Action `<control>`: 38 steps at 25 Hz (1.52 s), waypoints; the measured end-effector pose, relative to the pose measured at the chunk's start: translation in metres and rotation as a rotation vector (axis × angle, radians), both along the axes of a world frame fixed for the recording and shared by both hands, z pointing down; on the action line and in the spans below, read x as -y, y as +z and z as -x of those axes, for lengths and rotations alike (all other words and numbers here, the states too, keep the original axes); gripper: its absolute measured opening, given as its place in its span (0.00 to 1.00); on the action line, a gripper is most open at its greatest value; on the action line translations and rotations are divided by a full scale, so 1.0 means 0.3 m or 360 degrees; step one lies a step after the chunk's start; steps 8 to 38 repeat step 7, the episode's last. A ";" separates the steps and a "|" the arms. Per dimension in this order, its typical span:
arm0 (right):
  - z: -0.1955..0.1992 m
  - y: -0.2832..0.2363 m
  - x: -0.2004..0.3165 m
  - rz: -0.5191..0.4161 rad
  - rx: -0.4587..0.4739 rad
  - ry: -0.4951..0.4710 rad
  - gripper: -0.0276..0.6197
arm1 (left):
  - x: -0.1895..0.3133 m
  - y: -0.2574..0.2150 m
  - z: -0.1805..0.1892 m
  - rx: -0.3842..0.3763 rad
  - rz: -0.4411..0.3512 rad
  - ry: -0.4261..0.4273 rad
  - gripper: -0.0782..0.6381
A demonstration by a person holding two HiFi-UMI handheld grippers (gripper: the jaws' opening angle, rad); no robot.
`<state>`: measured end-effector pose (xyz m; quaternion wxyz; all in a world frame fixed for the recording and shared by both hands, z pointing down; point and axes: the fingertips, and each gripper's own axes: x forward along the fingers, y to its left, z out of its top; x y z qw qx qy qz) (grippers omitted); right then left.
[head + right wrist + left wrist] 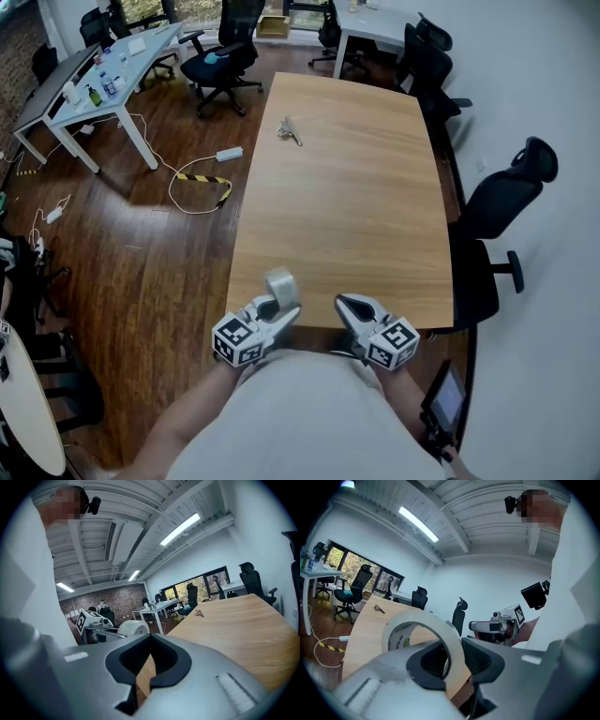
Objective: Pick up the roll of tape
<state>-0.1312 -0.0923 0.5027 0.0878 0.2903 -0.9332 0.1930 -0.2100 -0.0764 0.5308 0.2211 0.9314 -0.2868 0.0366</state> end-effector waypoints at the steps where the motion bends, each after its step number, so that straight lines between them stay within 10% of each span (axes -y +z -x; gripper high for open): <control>1: 0.003 0.001 -0.005 -0.0003 -0.0001 0.0014 0.05 | -0.006 0.002 0.007 -0.0001 0.0000 0.0012 0.25; 38: 0.057 0.004 -0.047 -0.0004 -0.0005 0.0049 0.05 | -0.027 0.018 0.091 -0.0015 0.0004 0.0005 0.25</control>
